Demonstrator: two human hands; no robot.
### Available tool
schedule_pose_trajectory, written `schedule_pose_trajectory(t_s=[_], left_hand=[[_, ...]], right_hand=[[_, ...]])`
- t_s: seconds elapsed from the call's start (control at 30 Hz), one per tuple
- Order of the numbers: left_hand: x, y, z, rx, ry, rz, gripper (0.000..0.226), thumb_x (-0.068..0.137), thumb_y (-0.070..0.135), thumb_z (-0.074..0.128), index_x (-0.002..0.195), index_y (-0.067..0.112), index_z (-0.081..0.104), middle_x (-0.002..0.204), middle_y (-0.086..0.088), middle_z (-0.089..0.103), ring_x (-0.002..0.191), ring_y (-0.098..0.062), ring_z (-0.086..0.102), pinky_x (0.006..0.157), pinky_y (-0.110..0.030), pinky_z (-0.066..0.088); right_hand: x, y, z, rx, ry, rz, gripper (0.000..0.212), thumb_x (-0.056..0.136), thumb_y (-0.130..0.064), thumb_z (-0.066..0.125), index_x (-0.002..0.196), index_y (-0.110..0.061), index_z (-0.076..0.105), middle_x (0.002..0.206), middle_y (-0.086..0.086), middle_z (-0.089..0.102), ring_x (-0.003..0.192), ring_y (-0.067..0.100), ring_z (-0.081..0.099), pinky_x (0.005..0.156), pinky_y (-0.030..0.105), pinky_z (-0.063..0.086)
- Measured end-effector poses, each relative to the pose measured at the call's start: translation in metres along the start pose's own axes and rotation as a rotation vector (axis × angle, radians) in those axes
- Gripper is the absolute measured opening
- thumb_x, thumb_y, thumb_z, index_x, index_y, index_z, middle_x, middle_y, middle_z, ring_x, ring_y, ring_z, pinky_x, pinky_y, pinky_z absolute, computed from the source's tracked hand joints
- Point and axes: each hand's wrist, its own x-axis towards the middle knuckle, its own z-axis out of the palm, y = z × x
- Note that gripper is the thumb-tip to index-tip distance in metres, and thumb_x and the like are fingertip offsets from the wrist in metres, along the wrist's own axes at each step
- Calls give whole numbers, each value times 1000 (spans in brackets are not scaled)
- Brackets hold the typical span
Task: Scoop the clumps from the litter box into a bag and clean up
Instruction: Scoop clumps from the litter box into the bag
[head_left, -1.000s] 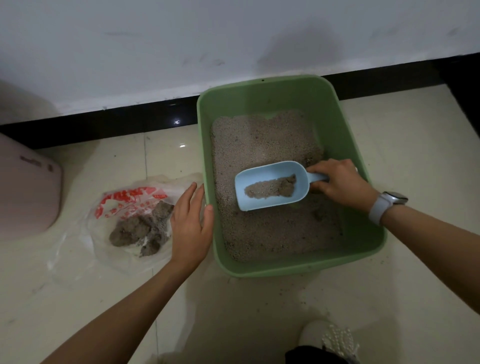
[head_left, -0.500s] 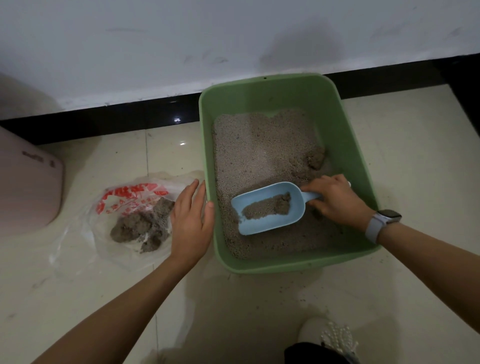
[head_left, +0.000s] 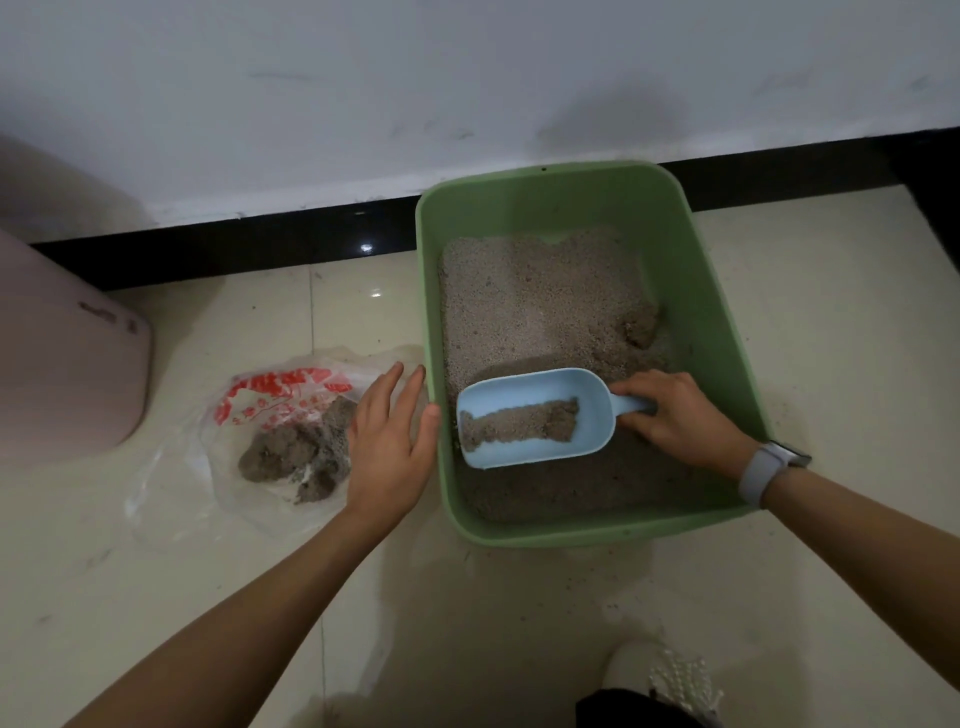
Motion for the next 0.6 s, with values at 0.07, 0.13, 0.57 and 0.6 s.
schedule_pose_trajectory(t_s=[0.07, 0.13, 0.57, 0.6], left_hand=[[2, -5, -9, 46, 24, -4, 67, 85, 52, 18, 138, 18, 42, 147, -5, 34, 136, -23, 26, 110, -46, 20], [7, -12, -22, 117, 100, -28, 57, 88, 43, 28, 134, 14, 47, 144, -8, 39, 134, -26, 31, 108, -49, 23], [-2, -88, -128, 504, -9, -691, 56, 90, 44, 45, 138, 18, 35, 140, -13, 39, 126, -33, 39, 102, -47, 27], [-3, -91, -131, 472, -12, -701, 50, 92, 43, 44, 134, 18, 41, 133, -13, 48, 121, -32, 45, 100, -44, 29]], right_hand=[[3, -7, -6, 18, 29, 32, 28, 74, -4, 71, 102, -3, 69, 94, 14, 69, 85, 34, 61, 78, 46, 47], [7, -17, -13, 38, 64, 46, 29, 75, -3, 72, 104, -2, 68, 97, 15, 68, 88, 31, 60, 79, 40, 46], [75, -149, -10, -201, -63, -177, 21, 83, -32, 64, 102, -25, 69, 99, 0, 70, 92, 23, 61, 78, 31, 33], [81, -161, -3, -294, -75, -194, 19, 85, -32, 60, 102, -27, 67, 100, -1, 69, 95, 22, 59, 77, 30, 27]])
